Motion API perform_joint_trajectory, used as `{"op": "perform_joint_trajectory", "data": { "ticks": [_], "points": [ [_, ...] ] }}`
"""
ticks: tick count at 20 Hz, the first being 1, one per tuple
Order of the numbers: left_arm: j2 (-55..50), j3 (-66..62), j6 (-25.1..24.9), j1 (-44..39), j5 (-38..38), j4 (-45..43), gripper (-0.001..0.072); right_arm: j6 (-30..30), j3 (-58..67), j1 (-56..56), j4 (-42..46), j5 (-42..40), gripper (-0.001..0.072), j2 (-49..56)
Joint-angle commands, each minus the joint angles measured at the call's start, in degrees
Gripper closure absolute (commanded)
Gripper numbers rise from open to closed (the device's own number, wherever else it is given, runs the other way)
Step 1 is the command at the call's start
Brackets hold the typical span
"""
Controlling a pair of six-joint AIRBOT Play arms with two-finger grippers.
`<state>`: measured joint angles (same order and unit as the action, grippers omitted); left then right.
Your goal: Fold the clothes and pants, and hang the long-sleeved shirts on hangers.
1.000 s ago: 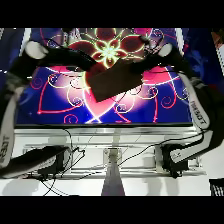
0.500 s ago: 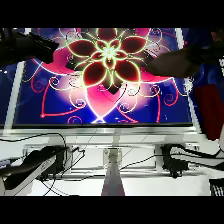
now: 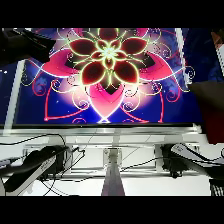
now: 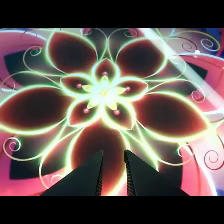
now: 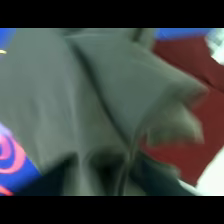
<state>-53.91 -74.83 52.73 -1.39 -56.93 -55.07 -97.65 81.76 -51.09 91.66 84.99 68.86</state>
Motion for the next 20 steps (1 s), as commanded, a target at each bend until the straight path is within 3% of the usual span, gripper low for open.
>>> {"op": "perform_joint_trajectory", "data": {
  "ticks": [1,2,3,4,5,6,7,14,17,20],
  "points": [
    [0.0,0.0,0.0,0.1,0.1,0.2,0.0548,-2.1,-4.2,-5.3,-0.7,2.3,0.0034,-0.3],
    [0.0,0.0,0.0,0.1,0.1,0.2,0.0548,-2.0,-5.7,-5.3,-2.9,1.4,0.0039,-0.3],
    [0.0,0.0,0.0,0.1,0.1,0.2,0.0549,-1.9,-7.3,-4.8,-5.6,-0.2,0.0164,-0.3],
    [0.0,0.0,0.0,0.1,0.1,0.2,0.0549,-1.9,-8.2,-3.8,-7.8,-1.4,0.0339,-0.3],
    [0.0,0.0,0.0,0.1,0.1,0.2,0.0548,-1.8,-8.1,-2.1,-9.4,-3.1,0.0446,-0.3],
    [0.0,0.0,0.0,0.1,0.1,0.2,0.0548,-1.3,-7.6,0.3,-10.8,-4.9,0.0626,-0.5],
    [0.0,0.0,0.0,0.1,0.1,0.2,0.0548,0.3,-6.7,3.2,-12.0,-6.4,0.0701,-0.7],
    [0.0,0.0,0.0,0.1,0.1,0.2,0.0548,11.9,-3.4,38.5,-11.2,-16.6,0.0702,-6.0],
    [0.0,0.0,0.0,0.1,0.1,0.2,0.0548,12.3,-3.4,52.1,-5.2,-19.7,0.0702,-9.2],
    [0.0,0.0,0.0,0.1,0.1,0.2,0.0548,12.3,-3.5,56.1,-2.9,-19.9,0.0702,-9.4]
  ]
}}
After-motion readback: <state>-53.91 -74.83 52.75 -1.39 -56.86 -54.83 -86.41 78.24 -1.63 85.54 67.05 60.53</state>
